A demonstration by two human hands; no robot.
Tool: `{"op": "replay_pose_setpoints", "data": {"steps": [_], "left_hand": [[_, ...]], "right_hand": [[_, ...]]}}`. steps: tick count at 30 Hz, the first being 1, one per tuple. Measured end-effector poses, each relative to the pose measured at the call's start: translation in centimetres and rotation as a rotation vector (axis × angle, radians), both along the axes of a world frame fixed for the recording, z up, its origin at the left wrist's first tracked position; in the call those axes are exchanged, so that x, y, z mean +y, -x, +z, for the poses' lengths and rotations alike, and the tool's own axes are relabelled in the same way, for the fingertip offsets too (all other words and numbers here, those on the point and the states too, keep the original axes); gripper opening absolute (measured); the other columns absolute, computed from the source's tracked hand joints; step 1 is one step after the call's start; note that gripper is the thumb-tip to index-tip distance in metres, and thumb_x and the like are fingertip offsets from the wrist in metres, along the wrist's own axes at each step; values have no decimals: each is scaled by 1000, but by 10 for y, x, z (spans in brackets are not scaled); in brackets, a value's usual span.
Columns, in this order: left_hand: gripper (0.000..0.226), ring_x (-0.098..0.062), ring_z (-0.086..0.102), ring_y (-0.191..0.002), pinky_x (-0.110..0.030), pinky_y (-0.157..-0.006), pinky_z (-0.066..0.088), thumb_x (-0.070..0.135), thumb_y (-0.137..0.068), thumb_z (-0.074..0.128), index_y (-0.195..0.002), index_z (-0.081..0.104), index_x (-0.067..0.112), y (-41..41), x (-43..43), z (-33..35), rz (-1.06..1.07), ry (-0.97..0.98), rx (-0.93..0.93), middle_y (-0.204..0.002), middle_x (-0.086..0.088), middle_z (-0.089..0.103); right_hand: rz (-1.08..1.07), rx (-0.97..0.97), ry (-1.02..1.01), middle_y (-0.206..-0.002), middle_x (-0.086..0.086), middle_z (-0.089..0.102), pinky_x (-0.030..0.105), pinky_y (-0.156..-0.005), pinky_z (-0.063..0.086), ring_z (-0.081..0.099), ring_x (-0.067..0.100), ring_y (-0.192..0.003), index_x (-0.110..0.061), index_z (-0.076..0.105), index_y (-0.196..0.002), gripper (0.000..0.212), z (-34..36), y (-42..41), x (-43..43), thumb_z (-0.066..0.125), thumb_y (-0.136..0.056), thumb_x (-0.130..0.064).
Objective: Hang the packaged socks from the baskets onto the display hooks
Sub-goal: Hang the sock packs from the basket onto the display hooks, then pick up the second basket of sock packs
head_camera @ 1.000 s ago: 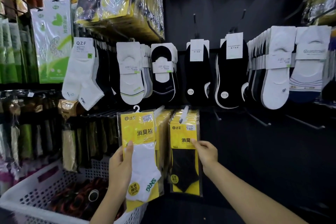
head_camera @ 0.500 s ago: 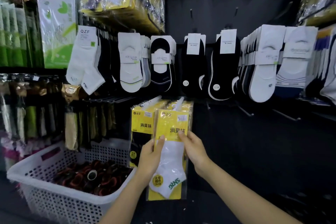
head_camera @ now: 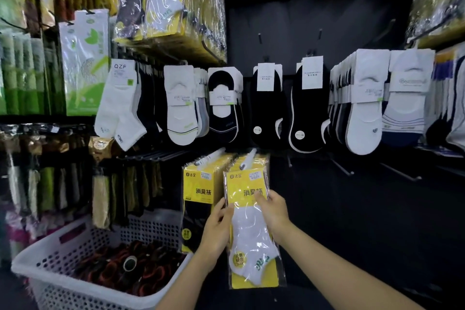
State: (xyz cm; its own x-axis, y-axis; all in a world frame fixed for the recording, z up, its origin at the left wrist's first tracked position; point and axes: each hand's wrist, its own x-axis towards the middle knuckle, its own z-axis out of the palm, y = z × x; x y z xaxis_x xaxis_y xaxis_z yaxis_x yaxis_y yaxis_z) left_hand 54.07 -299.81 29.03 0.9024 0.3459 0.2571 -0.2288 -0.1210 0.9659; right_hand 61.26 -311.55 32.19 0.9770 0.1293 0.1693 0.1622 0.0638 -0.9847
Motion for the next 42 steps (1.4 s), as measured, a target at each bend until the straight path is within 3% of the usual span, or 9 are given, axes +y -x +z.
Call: {"op": "replay_pose_setpoints", "data": {"steps": [9,15,19,24,28,31,37,40,42], "left_hand": [[64,12,47,-96,-6,-69,41,46,-93,46,-149,19,29,-39,16,-24,39,-190,57,-142,11,39],[60,-7,54,-102,-19,-89,39,40,-95,46,-149,24,24,-29,3,-66,2,-198,172,-112,3,54],[54,-13,42,-130,-22,-101,34,38,-96,47,-146,32,23,-4,-32,-105,-79,-227,243,-144,5,42],[50,-12,46,-124,-20,-95,37,45,-94,49,-139,40,27,38,-95,-174,-265,-202,404,-129,10,48],[42,-10,58,-101,-17,-87,43,28,-95,53,-133,48,9,88,-160,-255,-374,-198,511,-114,0,62],[41,-13,57,-110,-15,-89,41,28,-95,53,-131,49,8,135,-204,-304,-472,-165,622,-117,-3,61],[29,-3,61,-91,-3,-73,42,10,-96,51,-124,50,7,202,-222,-351,-607,-163,755,-117,-2,53],[35,1,51,-100,3,-75,36,20,-92,59,-125,47,24,216,-195,-360,-551,-82,754,-113,19,47],[24,6,51,-94,2,-77,37,22,-89,64,-107,52,33,222,-164,-363,-501,-94,757,-102,22,50]], "right_hand": [[5,184,-5,-107,23,67,45,-92,50,63,34,-102,-1,66,-94,17,-38,-36,-6,64,-90,-17],[-52,279,58,-99,6,66,26,-73,50,62,18,-91,-12,65,-91,6,-101,-28,-64,60,-92,-15],[-71,354,171,-101,2,65,29,-78,52,63,15,-92,-14,66,-94,7,-149,6,-122,60,-92,-18],[-139,426,349,-97,7,65,26,-69,48,62,21,-90,-5,66,-100,13,-224,70,-199,65,-89,-12],[-226,485,543,-121,22,58,36,-94,42,55,35,-116,9,57,-116,30,-286,125,-254,63,-88,0],[-97,785,718,-139,17,47,32,-94,41,52,27,-117,2,39,-139,51,-321,160,-273,52,-97,-25],[124,856,742,-110,16,62,38,-85,54,61,28,-91,0,51,-124,29,-346,192,-244,44,-97,-11],[175,823,549,-62,1,69,22,-46,53,66,11,-50,-12,60,-79,22,-344,192,-207,51,-93,2],[178,827,468,-66,-3,70,20,-43,50,66,8,-51,-18,58,-85,17,-349,189,-170,55,-93,-3]]}}
